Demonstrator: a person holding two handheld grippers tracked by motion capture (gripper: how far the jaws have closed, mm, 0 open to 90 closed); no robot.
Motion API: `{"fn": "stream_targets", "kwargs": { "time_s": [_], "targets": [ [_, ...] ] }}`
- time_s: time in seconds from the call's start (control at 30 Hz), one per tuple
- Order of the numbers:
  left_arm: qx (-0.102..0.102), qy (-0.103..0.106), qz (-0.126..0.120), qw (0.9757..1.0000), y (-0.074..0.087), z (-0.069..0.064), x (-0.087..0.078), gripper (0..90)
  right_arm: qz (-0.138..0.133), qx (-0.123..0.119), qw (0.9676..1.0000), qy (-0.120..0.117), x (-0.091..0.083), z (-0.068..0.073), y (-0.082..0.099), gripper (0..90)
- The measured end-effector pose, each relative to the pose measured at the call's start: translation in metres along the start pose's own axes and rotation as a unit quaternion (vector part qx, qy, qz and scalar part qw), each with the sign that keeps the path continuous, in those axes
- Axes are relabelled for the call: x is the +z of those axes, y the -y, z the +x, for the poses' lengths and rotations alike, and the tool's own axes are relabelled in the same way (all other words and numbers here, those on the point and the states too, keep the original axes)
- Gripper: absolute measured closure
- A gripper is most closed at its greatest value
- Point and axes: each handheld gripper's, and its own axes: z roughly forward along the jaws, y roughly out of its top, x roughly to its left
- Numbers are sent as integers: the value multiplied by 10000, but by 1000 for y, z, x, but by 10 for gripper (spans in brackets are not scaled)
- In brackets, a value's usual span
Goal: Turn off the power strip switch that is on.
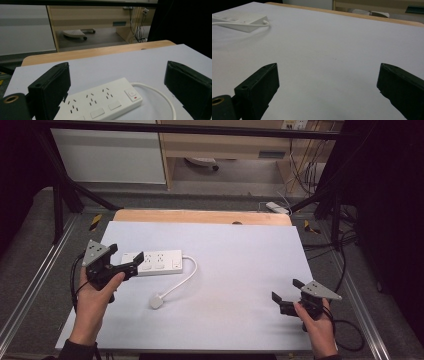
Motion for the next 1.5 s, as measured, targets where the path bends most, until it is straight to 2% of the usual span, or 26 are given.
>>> {"fn": "stream_targets", "kwargs": {
  "time_s": [0.33, 0.47, 0.6, 0.77, 1.1, 1.17, 1.37, 1.5],
  "targets": [
    [41, -79, -25, 10000, -1, 5, -1, 119, 25, -29, 10000, -16, 1, 1, -1, 45],
    [105, -176, -11, 9998, 1, 10, -1, 220, 32, -31, 10000, -13, 1, 1, 0, 44],
    [111, -286, -20, 9995, 4, 14, 1, 269, 28, -27, 10000, -20, 1, 1, -1, 44],
    [37, -382, -71, 9992, 9, 19, 2, 411, 21, -21, 10000, -23, 1, 1, -1, 44],
    [-19, -317, -5, 9995, 19, 26, 8, 570, 16, 21, 10000, -50, 1, 1, -1, 44],
    [-61, -359, 14, 9993, 22, 30, 10, 606, -45, 135, 9999, -99, 1, -1, -1, 44],
    [-126, -350, 98, 9993, 32, 37, 17, 707, -34, 106, 9999, -74, 1, -1, -1, 44],
    [-119, -338, 49, 9993, 36, 38, 19, 785, -20, 81, 9999, -60, 1, -1, -1, 43]
  ]
}}
